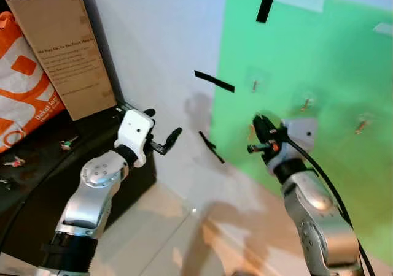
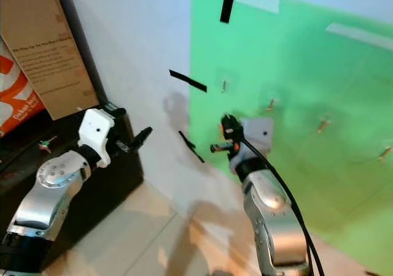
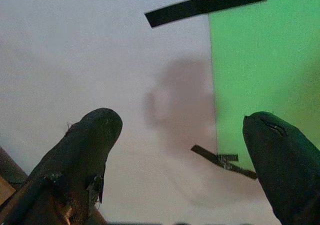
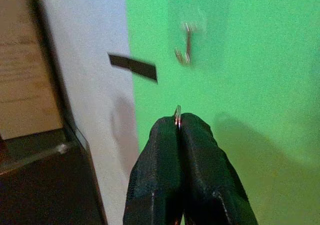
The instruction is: Hang keys on a hook
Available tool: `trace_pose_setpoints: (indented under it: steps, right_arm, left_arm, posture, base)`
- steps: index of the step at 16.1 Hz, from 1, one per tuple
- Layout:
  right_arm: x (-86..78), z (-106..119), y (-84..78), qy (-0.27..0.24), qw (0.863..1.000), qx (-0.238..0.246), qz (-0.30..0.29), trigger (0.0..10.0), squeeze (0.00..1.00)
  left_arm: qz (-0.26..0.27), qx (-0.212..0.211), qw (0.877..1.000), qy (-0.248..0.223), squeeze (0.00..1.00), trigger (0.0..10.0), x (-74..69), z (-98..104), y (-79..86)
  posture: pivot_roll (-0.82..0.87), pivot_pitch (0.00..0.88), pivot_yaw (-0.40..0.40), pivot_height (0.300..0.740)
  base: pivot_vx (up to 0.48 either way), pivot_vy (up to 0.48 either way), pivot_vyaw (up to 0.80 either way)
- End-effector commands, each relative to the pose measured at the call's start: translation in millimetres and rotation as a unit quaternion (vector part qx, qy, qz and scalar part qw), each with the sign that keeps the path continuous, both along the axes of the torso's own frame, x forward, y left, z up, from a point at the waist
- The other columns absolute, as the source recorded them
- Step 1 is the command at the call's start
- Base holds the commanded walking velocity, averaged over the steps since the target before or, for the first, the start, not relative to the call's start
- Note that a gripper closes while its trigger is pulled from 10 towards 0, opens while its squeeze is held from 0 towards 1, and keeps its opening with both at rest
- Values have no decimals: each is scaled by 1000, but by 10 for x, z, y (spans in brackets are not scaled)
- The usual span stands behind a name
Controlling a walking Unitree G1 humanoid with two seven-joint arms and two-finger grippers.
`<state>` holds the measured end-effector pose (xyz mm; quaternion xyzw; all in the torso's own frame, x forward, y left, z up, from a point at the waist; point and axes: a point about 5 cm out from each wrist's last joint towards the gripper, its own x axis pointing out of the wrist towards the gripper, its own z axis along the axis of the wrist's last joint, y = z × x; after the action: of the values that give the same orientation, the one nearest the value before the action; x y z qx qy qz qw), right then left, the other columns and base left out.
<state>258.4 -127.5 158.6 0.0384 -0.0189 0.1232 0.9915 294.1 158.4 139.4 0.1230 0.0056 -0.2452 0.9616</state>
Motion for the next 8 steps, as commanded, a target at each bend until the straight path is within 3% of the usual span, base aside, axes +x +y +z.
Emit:
trace_pose_setpoints:
  steps: [1, 5, 8]
  right_arm:
    - [-4, 20, -30, -5, 1000, 0, -1, 10000, 0]
    - [70, 86, 27, -13, 1000, 14, 22, 10000, 0]
    - [94, 129, 111, -15, 998, 33, 61, 10000, 0]
  left_arm:
    - [-6, 6, 1000, 5, 0, 10000, -16, -14, -24]
    - [-79, 14, 997, 22, 0, 10000, -91, 30, -15]
    - [-157, 20, 985, 65, 0, 10000, -182, 13, -35]
  posture:
    - [-55, 0, 23, 740]
    - [-40, 0, 14, 740]
    - [-23, 0, 5, 740]
  base:
    - [0, 0, 0]
    - [0, 0, 0]
    - [0, 0, 0]
